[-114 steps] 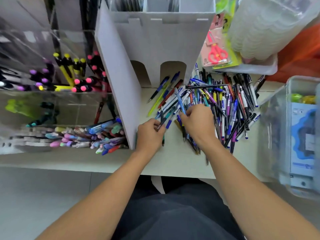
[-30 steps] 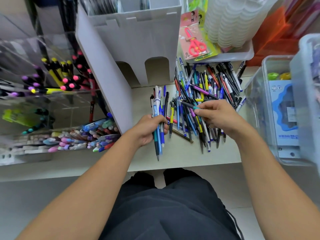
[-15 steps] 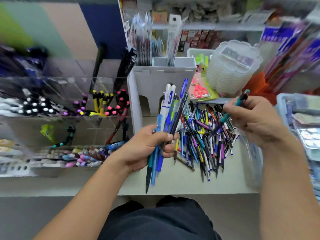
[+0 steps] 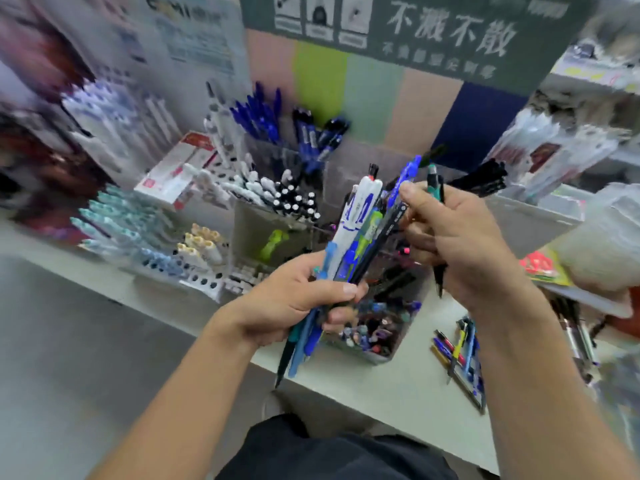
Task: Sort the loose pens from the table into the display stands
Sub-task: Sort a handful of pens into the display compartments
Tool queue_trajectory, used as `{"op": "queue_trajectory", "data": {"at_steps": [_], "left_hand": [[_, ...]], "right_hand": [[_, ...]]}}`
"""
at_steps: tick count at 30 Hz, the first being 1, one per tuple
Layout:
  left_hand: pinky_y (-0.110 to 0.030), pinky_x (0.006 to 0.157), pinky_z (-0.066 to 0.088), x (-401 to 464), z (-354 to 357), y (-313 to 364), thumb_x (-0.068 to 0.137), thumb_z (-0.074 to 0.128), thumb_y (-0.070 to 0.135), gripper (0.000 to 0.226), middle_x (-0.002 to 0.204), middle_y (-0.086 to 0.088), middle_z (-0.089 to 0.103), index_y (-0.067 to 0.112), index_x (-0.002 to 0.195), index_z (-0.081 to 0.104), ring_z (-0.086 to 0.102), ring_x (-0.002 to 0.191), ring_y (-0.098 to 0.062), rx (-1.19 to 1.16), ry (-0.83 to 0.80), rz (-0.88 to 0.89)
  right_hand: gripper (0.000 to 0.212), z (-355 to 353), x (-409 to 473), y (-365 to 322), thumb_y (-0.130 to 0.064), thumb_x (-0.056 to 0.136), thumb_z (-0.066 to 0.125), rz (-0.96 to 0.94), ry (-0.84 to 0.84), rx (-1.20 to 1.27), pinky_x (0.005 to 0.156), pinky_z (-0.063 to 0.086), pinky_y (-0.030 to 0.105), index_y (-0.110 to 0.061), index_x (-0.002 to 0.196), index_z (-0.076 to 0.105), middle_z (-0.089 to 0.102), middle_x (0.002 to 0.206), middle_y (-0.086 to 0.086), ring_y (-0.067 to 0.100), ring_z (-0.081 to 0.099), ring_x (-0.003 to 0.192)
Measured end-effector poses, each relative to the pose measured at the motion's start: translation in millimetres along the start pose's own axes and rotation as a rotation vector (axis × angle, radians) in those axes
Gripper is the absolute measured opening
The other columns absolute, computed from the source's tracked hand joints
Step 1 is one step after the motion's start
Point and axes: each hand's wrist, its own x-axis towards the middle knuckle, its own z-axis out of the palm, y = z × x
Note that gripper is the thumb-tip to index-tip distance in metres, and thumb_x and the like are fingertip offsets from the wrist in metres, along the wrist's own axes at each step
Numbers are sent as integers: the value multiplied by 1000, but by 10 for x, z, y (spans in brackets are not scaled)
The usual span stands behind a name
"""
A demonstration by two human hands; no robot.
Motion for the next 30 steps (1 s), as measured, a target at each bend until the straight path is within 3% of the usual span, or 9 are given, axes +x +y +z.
{"op": "queue_trajectory", "data": {"at_steps": [3,6,11,14,17,20,25,28,30], "left_hand": [[-22,50,38,-234,-243,-79,92,59,6,5,82,-9,55,7,96,57,46,54,-13,-23,59,25],[-21,49,40,-378,-448,-163,91,62,9,13,82,-9,60,4,96,52,47,54,-14,-74,198,35],[-21,47,41,-428,-702,-110,89,71,10,19,77,-11,58,3,88,53,49,54,-15,-108,417,104],[-21,46,41,-393,-810,41,88,72,12,22,77,-9,57,5,92,51,48,54,-15,-171,465,162],[-20,46,42,-326,-822,187,88,71,12,22,75,-7,57,7,90,50,49,54,-14,-238,493,207],[-20,47,46,-273,-795,269,82,69,15,19,75,-6,60,8,90,53,53,57,-13,-268,521,207],[-20,47,47,-238,-797,294,79,72,16,23,76,-6,64,7,93,57,56,59,-13,-266,519,181],[-20,48,45,-219,-775,276,79,73,15,23,76,-5,63,6,92,56,54,58,-12,-239,486,170],[-20,48,44,-205,-756,263,80,72,16,22,77,-5,61,7,91,56,52,58,-12,-246,469,169]], "right_hand": [[37,200,61,105,-20,98,60,-10,-55,-56,41,14,17,-20,62,60,34,68,16,11,17,44],[33,311,97,144,-18,101,54,-112,106,13,39,21,15,-16,69,56,42,70,22,12,20,42],[25,420,192,-121,-19,99,64,-368,264,-94,41,27,21,-24,74,62,49,61,2,9,30,46],[14,607,439,-351,-23,92,67,-623,349,-268,55,39,29,-22,78,67,69,72,9,11,49,49],[15,886,762,-467,-25,91,66,-753,352,-500,58,46,35,-17,79,71,72,74,8,22,57,58],[24,1161,1071,-494,-29,92,66,-695,295,-762,53,38,25,-9,79,68,58,64,-4,7,43,54],[44,1373,1369,-554,-23,92,72,-407,56,-1149,40,29,14,-16,60,43,42,59,-4,8,35,49],[38,1376,1405,-601,-34,92,72,-229,-13,-1230,48,38,26,-8,72,53,56,69,7,17,45,54],[43,1276,1304,-617,-44,91,71,-310,79,-1137,56,42,32,-4,81,60,60,74,10,19,49,61]]}}
